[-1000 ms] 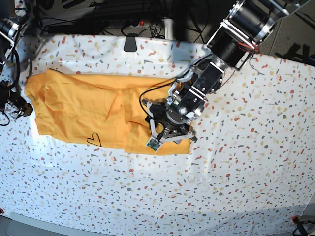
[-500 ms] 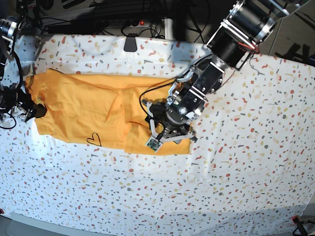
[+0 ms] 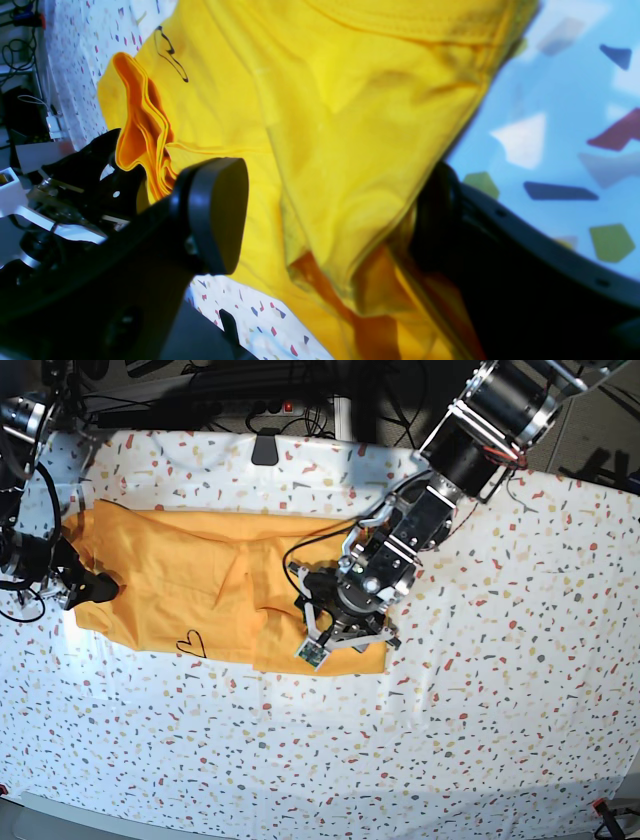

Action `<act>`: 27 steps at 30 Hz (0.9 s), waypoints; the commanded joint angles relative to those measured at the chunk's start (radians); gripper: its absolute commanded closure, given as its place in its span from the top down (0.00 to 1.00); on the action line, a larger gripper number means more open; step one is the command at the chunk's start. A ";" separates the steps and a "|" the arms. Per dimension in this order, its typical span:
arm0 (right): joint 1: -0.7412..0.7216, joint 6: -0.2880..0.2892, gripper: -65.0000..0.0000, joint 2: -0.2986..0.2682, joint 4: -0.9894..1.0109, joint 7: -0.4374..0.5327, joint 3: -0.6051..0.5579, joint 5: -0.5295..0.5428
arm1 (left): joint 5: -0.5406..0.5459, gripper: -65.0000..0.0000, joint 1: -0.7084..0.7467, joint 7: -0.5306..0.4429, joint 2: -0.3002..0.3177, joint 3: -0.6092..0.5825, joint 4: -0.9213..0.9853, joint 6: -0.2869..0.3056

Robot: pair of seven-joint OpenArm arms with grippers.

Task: Fold the T-shirt properly
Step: 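Grasp the shirt end nearest the right gripper with the right gripper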

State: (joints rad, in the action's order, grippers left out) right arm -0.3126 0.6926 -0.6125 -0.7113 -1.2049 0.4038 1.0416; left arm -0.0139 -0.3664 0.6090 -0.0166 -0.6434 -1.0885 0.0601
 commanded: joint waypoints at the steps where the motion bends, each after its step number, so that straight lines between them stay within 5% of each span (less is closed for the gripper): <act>1: -0.003 0.006 0.72 -0.005 -0.002 -0.040 -0.007 0.000 | -0.011 0.40 -0.013 0.034 0.000 0.001 -0.005 -0.003; 12: -0.006 0.006 0.71 -0.005 -0.002 -0.056 -0.007 0.111 | -0.011 0.40 -0.013 0.034 0.000 0.001 -0.005 -0.003; 14: -0.010 0.006 0.61 -0.005 -0.002 -0.096 -0.007 0.111 | -0.011 0.40 -0.013 0.033 0.000 0.001 -0.005 -0.003; 18: -0.023 0.006 0.15 -0.006 -0.002 -0.127 -0.006 0.112 | -0.011 0.40 -0.013 0.034 0.000 0.001 -0.005 -0.003; 20: -0.028 0.006 0.00 -0.006 -0.002 -0.119 -0.003 0.119 | -0.011 0.40 -0.013 0.034 0.000 0.001 -0.005 -0.003; 27: -0.073 0.006 0.00 -0.012 -0.003 -0.171 0.029 0.250 | -0.011 0.40 -0.013 0.034 0.000 0.001 -0.005 -0.003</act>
State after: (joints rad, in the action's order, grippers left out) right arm -0.3561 0.6964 -0.5961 -0.6991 -1.3838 0.4252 1.2446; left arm -0.0139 -0.3664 0.6090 -0.0166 -0.6434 -1.0885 0.0601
